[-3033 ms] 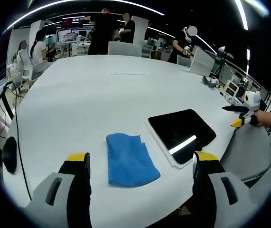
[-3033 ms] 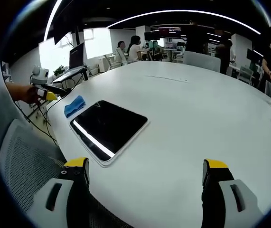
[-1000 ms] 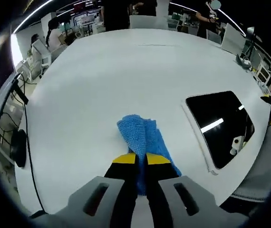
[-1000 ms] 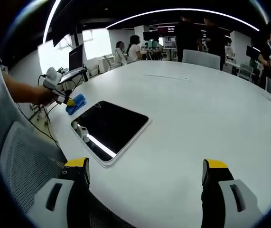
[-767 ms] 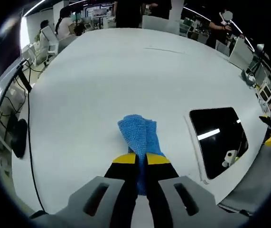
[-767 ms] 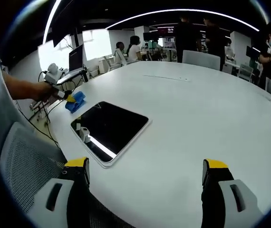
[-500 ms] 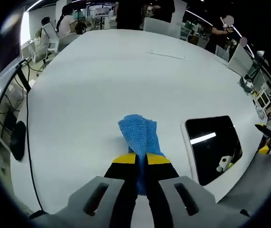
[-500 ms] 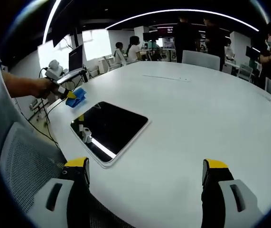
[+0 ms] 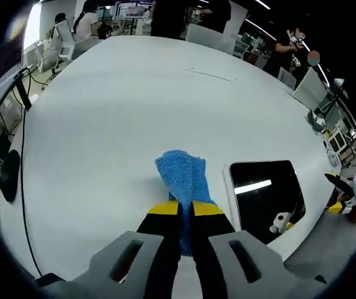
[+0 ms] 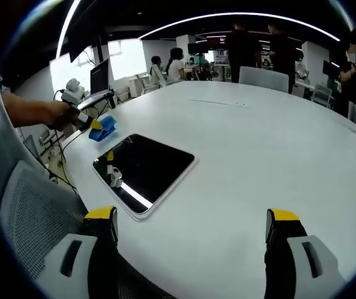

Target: Wipe the mirror surface with the cleaning cloth until all visible marks leave the cleaned area.

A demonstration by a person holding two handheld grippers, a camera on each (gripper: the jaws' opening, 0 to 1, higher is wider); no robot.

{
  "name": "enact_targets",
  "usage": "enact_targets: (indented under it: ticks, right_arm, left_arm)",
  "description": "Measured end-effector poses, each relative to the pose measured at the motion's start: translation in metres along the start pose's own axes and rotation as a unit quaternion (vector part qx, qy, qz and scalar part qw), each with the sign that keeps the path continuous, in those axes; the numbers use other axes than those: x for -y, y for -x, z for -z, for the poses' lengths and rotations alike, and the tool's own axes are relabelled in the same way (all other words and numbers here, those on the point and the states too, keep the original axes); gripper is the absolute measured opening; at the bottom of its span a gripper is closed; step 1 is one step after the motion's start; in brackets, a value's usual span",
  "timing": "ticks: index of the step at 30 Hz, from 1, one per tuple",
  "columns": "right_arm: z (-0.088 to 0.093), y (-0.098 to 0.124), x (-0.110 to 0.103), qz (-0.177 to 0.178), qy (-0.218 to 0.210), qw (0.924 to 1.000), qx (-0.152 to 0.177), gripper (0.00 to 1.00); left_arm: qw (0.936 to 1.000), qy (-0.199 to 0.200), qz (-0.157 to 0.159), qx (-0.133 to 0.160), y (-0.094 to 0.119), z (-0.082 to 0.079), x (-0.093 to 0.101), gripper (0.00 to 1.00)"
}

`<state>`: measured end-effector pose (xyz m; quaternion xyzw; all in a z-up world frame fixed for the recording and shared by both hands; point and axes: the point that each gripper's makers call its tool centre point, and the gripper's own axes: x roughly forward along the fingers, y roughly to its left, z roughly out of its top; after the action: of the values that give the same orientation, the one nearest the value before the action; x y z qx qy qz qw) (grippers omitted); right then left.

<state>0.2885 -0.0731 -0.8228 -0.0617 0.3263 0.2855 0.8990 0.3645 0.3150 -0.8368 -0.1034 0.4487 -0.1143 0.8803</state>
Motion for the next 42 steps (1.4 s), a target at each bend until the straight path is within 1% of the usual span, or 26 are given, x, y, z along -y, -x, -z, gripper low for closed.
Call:
enact_targets:
  ticks: [3, 6, 10, 14, 21, 22, 26, 29, 30, 31, 32, 33, 34, 35, 38, 42]
  right_arm:
    - [0.000, 0.000, 0.001, 0.001, -0.001, 1.0000, 0.002, 0.98]
    - [0.000, 0.001, 0.001, 0.001, -0.001, 1.0000, 0.002, 0.98]
    - [-0.001, 0.001, 0.000, 0.001, -0.001, 1.0000, 0.002, 0.98]
    - [-0.001, 0.001, 0.001, 0.000, -0.001, 1.0000, 0.002, 0.98]
    - [-0.001, 0.001, 0.001, 0.002, -0.002, 1.0000, 0.003, 0.98]
    - [-0.001, 0.001, 0.001, 0.002, -0.002, 1.0000, 0.003, 0.98]
    - [-0.001, 0.002, 0.002, 0.003, 0.000, 1.0000, 0.003, 0.98]
    - [-0.001, 0.002, 0.001, 0.003, -0.001, 1.0000, 0.003, 0.98]
    - [-0.001, 0.001, 0.001, 0.003, -0.001, 1.0000, 0.002, 0.98]
    - [0.000, 0.001, 0.002, 0.003, -0.001, 1.0000, 0.002, 0.98]
    - [0.000, 0.002, 0.002, 0.004, -0.002, 1.0000, 0.002, 0.98]
    - [-0.001, 0.002, 0.002, 0.004, -0.002, 1.0000, 0.002, 0.98]
    - [-0.001, 0.002, 0.002, 0.004, -0.002, 1.0000, 0.002, 0.98]
    - [-0.001, 0.002, 0.002, 0.004, -0.002, 1.0000, 0.002, 0.98]
    - [-0.001, 0.002, 0.002, 0.004, -0.002, 1.0000, 0.002, 0.98]
    - [0.000, 0.001, 0.001, 0.002, -0.002, 1.0000, 0.000, 0.98]
  left_arm:
    - [1.0000, 0.008, 0.002, -0.005, -0.003, 0.001, 0.007, 0.03]
    - [1.0000, 0.004, 0.003, -0.003, -0.009, 0.000, 0.012, 0.03]
    - [0.9999, -0.002, 0.009, -0.013, -0.018, -0.001, 0.022, 0.03]
    - [0.9997, -0.007, 0.014, -0.020, -0.027, -0.002, 0.034, 0.03]
    - [0.9994, -0.014, 0.021, -0.025, -0.038, -0.006, 0.053, 0.03]
    - [0.9993, -0.016, 0.023, -0.025, -0.040, -0.006, 0.058, 0.03]
    - [0.9990, -0.027, 0.023, -0.026, -0.048, -0.006, 0.064, 0.03]
    - [0.9989, -0.031, 0.021, -0.029, -0.055, -0.003, 0.069, 0.03]
    - [0.9985, -0.033, 0.023, -0.036, -0.058, 0.001, 0.072, 0.03]
    - [0.9983, -0.039, 0.020, -0.039, -0.059, 0.003, 0.072, 0.03]
    - [0.9974, -0.061, 0.011, -0.036, -0.061, 0.004, 0.070, 0.03]
    - [0.9975, -0.063, 0.006, -0.032, -0.061, 0.004, 0.070, 0.03]
    - [0.9978, -0.060, 0.003, -0.028, -0.060, 0.003, 0.070, 0.03]
    - [0.9983, -0.050, -0.003, -0.030, -0.060, 0.003, 0.070, 0.03]
    - [0.9980, -0.054, -0.011, -0.032, -0.061, 0.002, 0.070, 0.03]
    - [0.9982, -0.034, -0.019, -0.045, -0.061, 0.001, 0.069, 0.03]
